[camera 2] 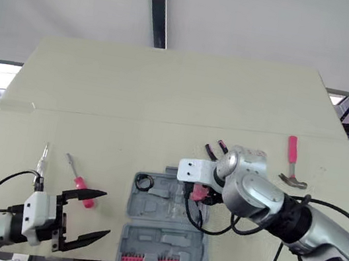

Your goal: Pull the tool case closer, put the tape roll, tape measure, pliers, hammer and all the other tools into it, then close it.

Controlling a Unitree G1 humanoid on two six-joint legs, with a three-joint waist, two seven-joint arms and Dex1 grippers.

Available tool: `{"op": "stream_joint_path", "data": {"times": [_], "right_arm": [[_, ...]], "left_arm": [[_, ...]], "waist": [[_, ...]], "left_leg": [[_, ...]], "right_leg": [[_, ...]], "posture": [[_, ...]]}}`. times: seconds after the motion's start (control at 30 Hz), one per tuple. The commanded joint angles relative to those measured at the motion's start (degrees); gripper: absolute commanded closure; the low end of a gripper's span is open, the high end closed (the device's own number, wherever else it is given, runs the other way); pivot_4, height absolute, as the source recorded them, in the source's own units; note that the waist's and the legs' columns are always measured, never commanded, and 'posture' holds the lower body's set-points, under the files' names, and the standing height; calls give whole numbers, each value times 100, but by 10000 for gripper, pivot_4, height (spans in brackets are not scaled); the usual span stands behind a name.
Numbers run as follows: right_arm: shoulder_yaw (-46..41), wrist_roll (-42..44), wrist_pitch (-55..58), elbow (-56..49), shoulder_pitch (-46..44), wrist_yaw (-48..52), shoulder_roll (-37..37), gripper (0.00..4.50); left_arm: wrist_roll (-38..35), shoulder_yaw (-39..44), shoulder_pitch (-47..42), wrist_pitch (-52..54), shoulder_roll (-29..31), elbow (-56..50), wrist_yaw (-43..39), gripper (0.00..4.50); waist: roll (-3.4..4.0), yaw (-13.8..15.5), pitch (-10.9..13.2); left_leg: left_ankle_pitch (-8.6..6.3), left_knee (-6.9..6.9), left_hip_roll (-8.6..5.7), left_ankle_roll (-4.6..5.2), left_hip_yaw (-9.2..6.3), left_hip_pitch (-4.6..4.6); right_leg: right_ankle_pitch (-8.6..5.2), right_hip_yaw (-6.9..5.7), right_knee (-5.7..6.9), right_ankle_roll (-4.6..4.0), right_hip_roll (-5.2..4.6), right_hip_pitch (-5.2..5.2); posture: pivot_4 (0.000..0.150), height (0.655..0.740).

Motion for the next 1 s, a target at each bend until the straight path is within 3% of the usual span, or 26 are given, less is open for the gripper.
{"op": "stream_joint_path", "data": {"times": [0.03, 1.0], "right_arm": [[135, -75, -44, 134, -173, -155, 75, 15329], [432, 12, -186, 445, -499, -254, 430, 15329]], "left_arm": [[29, 34, 108, -96, -29, -210, 36, 0], [188, -152, 173, -50, -97, -419, 207, 0]], "waist": [[0, 3, 0], [0, -1, 0]], "left_leg": [[0, 0, 0, 0, 0, 0], [-2, 0, 0, -4, 1, 0]], "right_leg": [[0, 0, 0, 0, 0, 0], [0, 0, 0, 0, 0, -2]], "posture": [[1500, 7400], [1500, 7400]]}}
